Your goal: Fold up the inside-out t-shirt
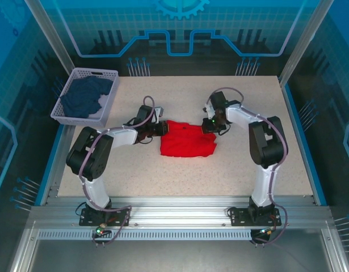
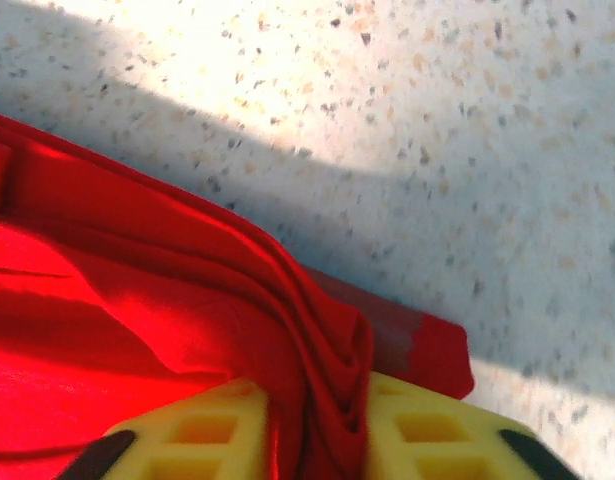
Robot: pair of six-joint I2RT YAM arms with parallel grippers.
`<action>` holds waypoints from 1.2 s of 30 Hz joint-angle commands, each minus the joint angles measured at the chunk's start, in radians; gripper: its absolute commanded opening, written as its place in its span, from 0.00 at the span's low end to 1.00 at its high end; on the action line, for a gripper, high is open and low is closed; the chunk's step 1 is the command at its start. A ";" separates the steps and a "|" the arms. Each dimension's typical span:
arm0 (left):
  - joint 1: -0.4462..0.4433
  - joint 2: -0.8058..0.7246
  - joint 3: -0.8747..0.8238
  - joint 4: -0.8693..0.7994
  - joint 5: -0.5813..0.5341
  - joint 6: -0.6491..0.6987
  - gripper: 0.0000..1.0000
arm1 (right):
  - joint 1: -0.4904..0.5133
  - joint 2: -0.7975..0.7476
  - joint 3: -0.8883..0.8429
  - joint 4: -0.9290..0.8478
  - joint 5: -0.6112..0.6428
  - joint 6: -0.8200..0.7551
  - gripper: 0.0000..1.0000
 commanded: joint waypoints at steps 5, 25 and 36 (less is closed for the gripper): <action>0.017 0.040 0.068 -0.048 -0.067 0.001 0.30 | -0.039 0.019 0.160 -0.114 0.007 -0.030 0.43; 0.060 -0.262 -0.149 -0.151 0.008 -0.132 0.73 | -0.079 -0.117 -0.250 0.212 -0.357 0.202 0.81; 0.092 -0.417 -0.250 -0.200 -0.006 -0.113 0.73 | -0.060 -0.001 -0.160 0.275 -0.355 0.260 0.21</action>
